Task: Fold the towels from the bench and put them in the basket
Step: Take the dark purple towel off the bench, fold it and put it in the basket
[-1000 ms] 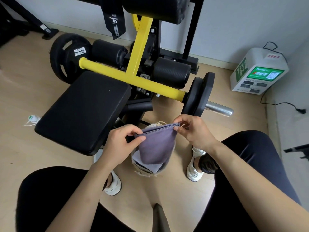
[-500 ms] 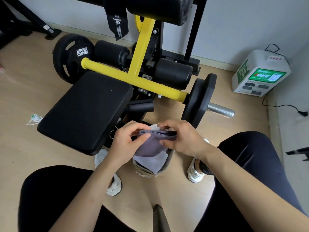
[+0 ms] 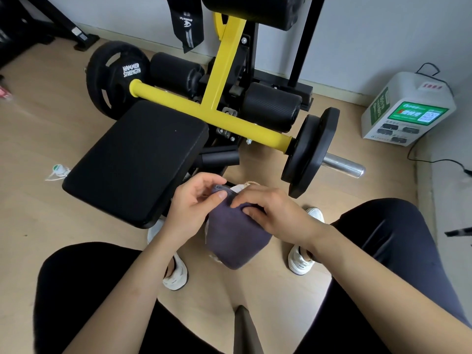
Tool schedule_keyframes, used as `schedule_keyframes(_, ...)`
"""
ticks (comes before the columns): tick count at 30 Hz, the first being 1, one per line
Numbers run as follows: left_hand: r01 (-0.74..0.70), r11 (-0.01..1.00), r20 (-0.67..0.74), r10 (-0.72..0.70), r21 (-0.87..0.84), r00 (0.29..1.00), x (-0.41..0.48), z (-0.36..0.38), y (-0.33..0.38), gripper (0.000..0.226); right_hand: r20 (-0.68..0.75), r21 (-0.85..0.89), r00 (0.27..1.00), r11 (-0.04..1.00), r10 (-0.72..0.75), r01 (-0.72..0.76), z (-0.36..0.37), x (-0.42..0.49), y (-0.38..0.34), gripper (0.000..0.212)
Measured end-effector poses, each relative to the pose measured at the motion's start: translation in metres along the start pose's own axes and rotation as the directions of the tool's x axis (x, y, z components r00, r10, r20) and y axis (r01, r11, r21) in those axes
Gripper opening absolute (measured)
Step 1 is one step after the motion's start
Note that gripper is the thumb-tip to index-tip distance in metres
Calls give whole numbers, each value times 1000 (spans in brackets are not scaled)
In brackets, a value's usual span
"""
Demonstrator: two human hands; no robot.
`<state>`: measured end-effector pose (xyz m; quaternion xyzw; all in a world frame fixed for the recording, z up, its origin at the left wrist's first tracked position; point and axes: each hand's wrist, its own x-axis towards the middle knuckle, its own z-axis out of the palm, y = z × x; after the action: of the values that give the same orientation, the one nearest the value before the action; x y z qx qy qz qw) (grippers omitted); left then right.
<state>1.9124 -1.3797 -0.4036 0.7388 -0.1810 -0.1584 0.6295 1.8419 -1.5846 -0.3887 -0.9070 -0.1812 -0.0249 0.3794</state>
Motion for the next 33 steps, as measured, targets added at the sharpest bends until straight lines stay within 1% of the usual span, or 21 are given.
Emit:
schedule_keyframes(3, 2, 1000, 62, -2, -7, 998, -1, 0, 1, 27, 1, -4, 1000, 1000, 16, -16, -5, -4, -1, 37)
schedule_keyframes(6, 75, 994, 170, -59, -86, 984, -1, 3, -2, 31, -6, 49, 1000, 999, 24, -24, -15, -8, -6, 42)
schedule_keyframes(7, 101, 991, 199, -82, -88, 976, -1, 5, -6, 34, -4, 77, 1000, 997, 27, -27, -20, -9, -7, 43)
schedule_keyframes(10, 130, 991, 233, -134, 33, 963, 1, 13, -26, 46, -9, 165, 997, 984, 73, -71, -34, -15, -6, 40)
schedule_keyframes(12, 188, 979, 232, -201, 79, 952, 1, 20, -38, 51, -39, 203, 992, 973, 122, -111, -43, -20, -5, 39)
schedule_keyframes(13, 219, 971, 229, -237, 100, 944, 2, 24, -45, 46, -62, 215, 988, 969, 140, -123, -48, -21, -4, 38)
schedule_keyframes(16, 273, 945, 239, -312, 180, 920, 2, 31, -64, 20, -139, 238, 976, 963, 166, -130, -58, -23, 0, 35)
schedule_keyframes(17, 292, 936, 251, -336, 198, 908, 1, 31, -69, 20, -168, 241, 970, 961, 178, -134, -61, -24, 2, 35)
schedule_keyframes(20, 339, 905, 277, -405, 257, 871, -1, 28, -79, 31, -258, 243, 942, 958, 217, -155, -65, -27, 8, 35)
schedule_keyframes(23, 350, 851, 260, -467, 392, 845, -4, 22, -91, 24, -344, 228, 905, 957, 250, -178, -68, -28, 18, 35)
schedule_keyframes(25, 375, 825, 227, -497, 422, 837, -6, 19, -95, 23, -406, 195, 873, 959, 270, -205, -71, -29, 28, 36)
schedule_keyframes(28, 450, 819, 168, -530, 356, 831, -3, 16, -91, 19, -472, 118, 813, 938, 341, -324, -76, -34, 46, 40)
schedule_keyframes(30, 489, 826, 112, -534, 279, 838, -1, 12, -86, 13, -493, 67, 770, 900, 405, -430, -80, -39, 60, 43)
schedule_keyframes(33, 492, 867, 58, -496, 75, 866, 1, 4, -80, 17, -496, 41, 703, 823, 509, -567, -82, -43, 77, 45)
